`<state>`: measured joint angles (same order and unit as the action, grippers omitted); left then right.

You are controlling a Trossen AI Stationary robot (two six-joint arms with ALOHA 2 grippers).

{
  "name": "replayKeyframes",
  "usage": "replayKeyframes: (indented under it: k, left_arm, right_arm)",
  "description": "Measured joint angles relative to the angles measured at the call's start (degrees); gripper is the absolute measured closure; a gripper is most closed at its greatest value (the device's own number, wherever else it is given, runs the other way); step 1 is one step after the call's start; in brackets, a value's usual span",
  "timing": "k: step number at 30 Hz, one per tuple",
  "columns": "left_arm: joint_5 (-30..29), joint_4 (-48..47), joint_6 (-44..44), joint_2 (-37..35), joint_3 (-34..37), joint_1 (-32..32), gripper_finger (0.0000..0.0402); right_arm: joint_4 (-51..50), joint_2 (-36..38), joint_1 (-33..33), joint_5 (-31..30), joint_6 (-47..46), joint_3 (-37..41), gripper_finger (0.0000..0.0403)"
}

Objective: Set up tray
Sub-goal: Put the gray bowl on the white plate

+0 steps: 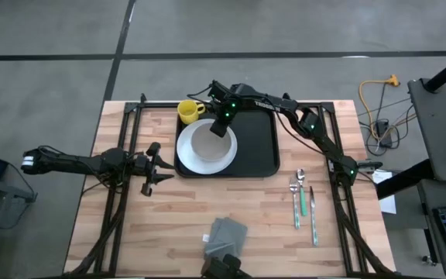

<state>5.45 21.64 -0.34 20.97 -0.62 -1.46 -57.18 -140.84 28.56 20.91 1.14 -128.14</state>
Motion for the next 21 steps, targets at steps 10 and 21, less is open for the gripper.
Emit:
replayKeyframes:
  k: [10, 21]
  left_arm:
    - [0.00, -0.01, -0.01, 0.00, 0.00, 0.00, 0.0294]
    - [0.00, -0.01, -0.02, 0.00, 0.00, 0.01, 0.0294]
  right_arm:
    - [0.12, 0.14, -0.04, 0.09, 1.01, 0.00, 0.0359]
    - [0.25, 0.15, -0.04, 0.07, 2.55, -1.39, 0.0285]
